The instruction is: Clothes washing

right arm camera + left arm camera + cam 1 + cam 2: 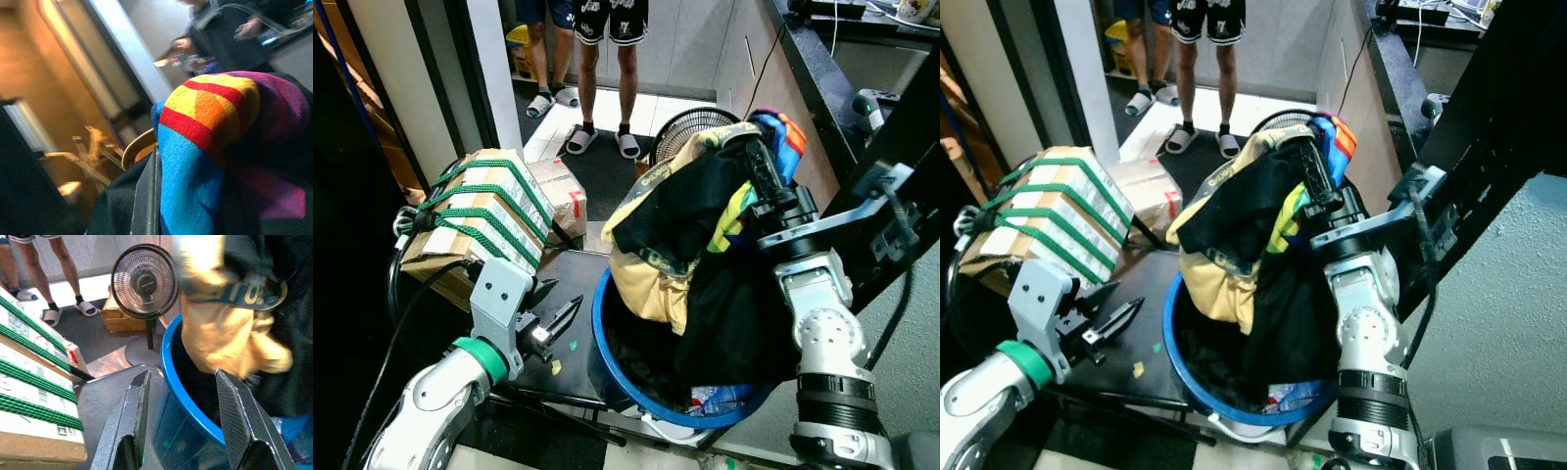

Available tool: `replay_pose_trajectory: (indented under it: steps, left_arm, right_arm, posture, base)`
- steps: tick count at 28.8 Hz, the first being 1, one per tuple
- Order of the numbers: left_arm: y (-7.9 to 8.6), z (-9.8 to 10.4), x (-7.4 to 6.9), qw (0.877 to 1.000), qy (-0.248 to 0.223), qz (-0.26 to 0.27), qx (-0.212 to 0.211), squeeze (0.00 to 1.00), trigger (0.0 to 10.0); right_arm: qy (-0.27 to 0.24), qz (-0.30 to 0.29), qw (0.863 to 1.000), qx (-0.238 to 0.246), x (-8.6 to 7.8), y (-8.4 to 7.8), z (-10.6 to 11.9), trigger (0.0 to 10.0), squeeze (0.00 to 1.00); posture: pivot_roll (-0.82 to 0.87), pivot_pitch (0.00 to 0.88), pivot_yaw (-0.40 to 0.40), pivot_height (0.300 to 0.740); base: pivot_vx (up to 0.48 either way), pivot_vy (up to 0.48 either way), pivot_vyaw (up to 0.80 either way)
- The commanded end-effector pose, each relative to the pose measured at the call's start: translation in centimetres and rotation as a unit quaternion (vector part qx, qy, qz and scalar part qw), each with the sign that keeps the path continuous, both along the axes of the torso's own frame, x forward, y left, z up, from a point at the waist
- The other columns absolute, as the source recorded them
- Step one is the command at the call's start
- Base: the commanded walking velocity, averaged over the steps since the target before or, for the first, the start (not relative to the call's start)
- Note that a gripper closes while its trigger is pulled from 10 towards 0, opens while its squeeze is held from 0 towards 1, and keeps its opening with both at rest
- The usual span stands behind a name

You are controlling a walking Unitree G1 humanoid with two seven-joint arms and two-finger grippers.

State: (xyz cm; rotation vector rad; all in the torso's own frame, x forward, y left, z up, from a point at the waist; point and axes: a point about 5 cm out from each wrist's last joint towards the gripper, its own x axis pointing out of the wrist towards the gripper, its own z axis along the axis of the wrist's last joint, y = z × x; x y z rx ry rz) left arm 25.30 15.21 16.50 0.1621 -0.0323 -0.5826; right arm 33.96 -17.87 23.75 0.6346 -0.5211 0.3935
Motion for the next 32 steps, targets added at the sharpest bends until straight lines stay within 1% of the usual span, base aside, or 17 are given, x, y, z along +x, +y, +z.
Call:
replay_pose_trajectory:
  steps: [1, 3, 8, 9, 12, 13, 14, 15, 16, 18, 20, 23, 26, 27, 29, 30, 32]
  left_arm:
    - [-0.3, 0.2, 0.0, 1.0, -0.001, -0.007, 0.009, 0.0, 10.0]
    - [-0.3, 0.5, 0.1, 1.0, -0.008, -0.009, 0.02, 0.0, 10.0]
    - [-0.5, 0.7, 0.1, 0.999, -0.013, -0.012, 0.034, 0.0, 10.0]
    - [-0.6, 0.8, 0.0, 0.999, -0.014, -0.013, 0.035, 0.0, 10.0]
    - [-0.6, 0.8, 0.0, 0.999, -0.015, -0.013, 0.036, 0.0, 10.0]
    - [-0.6, 0.7, -0.2, 0.999, -0.012, -0.01, 0.036, 0.0, 10.0]
    - [-0.6, 0.7, -0.2, 0.999, -0.012, -0.01, 0.036, 0.0, 10.0]
    - [-0.5, 0.6, -0.4, 0.999, -0.01, 0.0, 0.033, 0.0, 10.0]
    - [-0.5, 0.6, -0.4, 0.999, -0.01, 0.0, 0.033, 0.0, 10.0]
    - [-0.1, 0.5, -0.6, 0.999, -0.006, 0.037, 0.02, 0.0, 10.0]
    - [0.2, 0.4, -0.6, 0.998, -0.005, 0.057, 0.012, 0.0, 10.0]
    - [1.7, 0.7, -1.4, 0.99, -0.007, 0.138, -0.031, 0.0, 10.0]
    - [2.1, 0.6, -2.0, 0.987, -0.002, 0.154, -0.036, 0.0, 10.0]
    - [2.2, 0.5, -2.3, 0.987, 0.001, 0.156, -0.035, 0.0, 10.0]
    - [2.4, 0.4, -2.5, 0.986, 0.003, 0.161, -0.034, 0.0, 10.0]
    - [2.5, 0.4, -2.7, 0.986, 0.003, 0.166, -0.033, 0.0, 10.0]
    - [2.7, 0.8, -2.9, 0.983, -0.013, 0.182, -0.026, 0.0, 10.0]
  right_arm:
    - [-0.003, -0.03, 0.999, -0.02, -0.2, -0.5, 0.0, 0.0, 0.0]
    - [-0.005, -0.044, 0.997, -0.057, -0.5, -0.3, -0.2, 0.0, 0.0]
    - [0.004, -0.053, 0.996, -0.074, -1.1, -0.2, -1.3, 0.0, 0.0]
    - [0.006, -0.026, 0.997, -0.072, -1.5, 0.4, -2.0, 0.0, 0.0]
    - [0.005, -0.004, 0.998, -0.07, -1.7, 0.8, -2.4, 0.0, 0.0]
    - [0.001, 0.023, 0.996, -0.089, -2.7, 1.8, -2.8, 0.0, 0.0]
    - [0.001, 0.023, 0.996, -0.089, -2.7, 1.8, -2.8, 0.0, 0.0]
    - [-0.001, 0.034, 0.995, -0.097, -3.7, 2.7, -3.1, 0.0, 0.0]
    - [-0.001, 0.034, 0.995, -0.097, -3.7, 2.7, -3.1, 0.0, 0.0]
    - [0.002, 0.018, 0.995, -0.099, -5.1, 3.5, -3.5, 0.0, 0.0]
    - [0.006, 0.003, 0.995, -0.095, -5.5, 3.5, -3.7, 0.0, 0.0]
    - [0.024, -0.061, 0.995, -0.074, -7.6, 2.4, -4.3, 0.0, 0.0]
    - [0.029, -0.082, 0.993, -0.076, -8.5, 1.9, -4.5, 0.0, 0.0]
    - [0.03, -0.088, 0.993, -0.079, -8.8, 1.8, -4.6, 1.6, 0.0]
    - [0.038, -0.092, 0.992, -0.083, -9.1, 1.7, -5.0, 1.6, 0.0]
    - [0.052, -0.094, 0.99, -0.089, -9.4, 1.8, -5.4, 10.0, 0.0]
    - [0.068, -0.091, 0.989, -0.098, -9.4, 2.3, -5.8, 10.0, 0.0]
  posture:
    - [0.14, 0.0, 0.027, 0.74]
    - [0.14, 0.0, 0.027, 0.74]
    - [0.15, 0.0, 0.026, 0.74]
    - [0.15, 0.0, 0.026, 0.74]
    - [0.15, 0.0, 0.026, 0.74]
    - [0.15, 0.0, 0.035, 0.74]
    - [0.15, 0.0, 0.035, 0.74]
    - [0.14, 0.0, 0.04, 0.74]
    - [0.14, 0.0, 0.04, 0.74]
    - [0.14, 0.0, 0.041, 0.74]
    - [0.14, 0.0, 0.041, 0.74]
    - [0.14, 0.0, 0.032, 0.74]
    - [0.14, 0.0, 0.033, 0.74]
    - [0.14, 0.0, 0.033, 0.74]
    - [0.13, 0.0, 0.034, 0.74]
    - [0.13, 0.0, 0.034, 0.74]
    - [0.14, 0.0, 0.036, 0.74]
  base:
    - [0.0, 0.0, 0.0]
    - [0.0, 0.0, 0.0]
    - [0.0, 0.0, 0.0]
    - [0.0, 0.0, 0.0]
    - [0.0, 0.0, 0.0]
    - [0.0, 0.0, 0.0]
    - [0.0, 0.0, 0.0]
    - [0.0, 0.0, 0.0]
    - [0.0, 0.0, 0.0]
    - [0.0, 0.0, 0.0]
    - [0.0, 0.0, 0.0]
    - [0.0, 0.0, 0.0]
    - [0.0, 0.0, 0.0]
    - [0.0, 0.0, 0.0]
    - [0.0, 0.0, 0.0]
    - [0.0, 0.0, 0.0]
    - [0.0, 0.0, 0.0]
